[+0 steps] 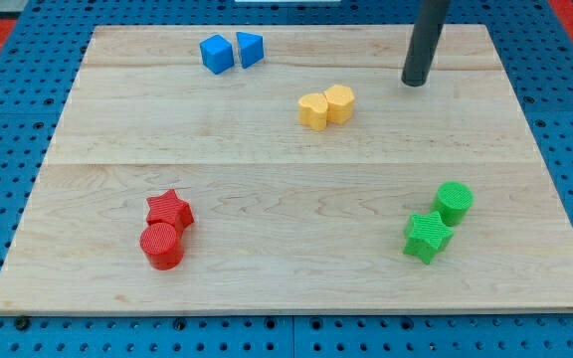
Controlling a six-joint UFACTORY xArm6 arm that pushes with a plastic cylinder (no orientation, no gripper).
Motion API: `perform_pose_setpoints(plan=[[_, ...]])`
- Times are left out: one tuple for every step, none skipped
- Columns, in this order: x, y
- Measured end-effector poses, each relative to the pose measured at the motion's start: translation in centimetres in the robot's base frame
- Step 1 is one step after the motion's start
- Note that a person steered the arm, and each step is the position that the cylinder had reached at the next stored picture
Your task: Slide the yellow hexagon and the yellow heart a bit left
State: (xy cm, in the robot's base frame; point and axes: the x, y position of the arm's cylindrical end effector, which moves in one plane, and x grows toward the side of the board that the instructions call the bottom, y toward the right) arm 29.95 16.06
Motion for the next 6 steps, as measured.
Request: perform_pose_setpoints(plan=[[-0.8,-0.8],[-0.7,0.3],[-0.7,0.0],[-0.7,0.6],[-0.5,0.6],[1.2,-0.6]])
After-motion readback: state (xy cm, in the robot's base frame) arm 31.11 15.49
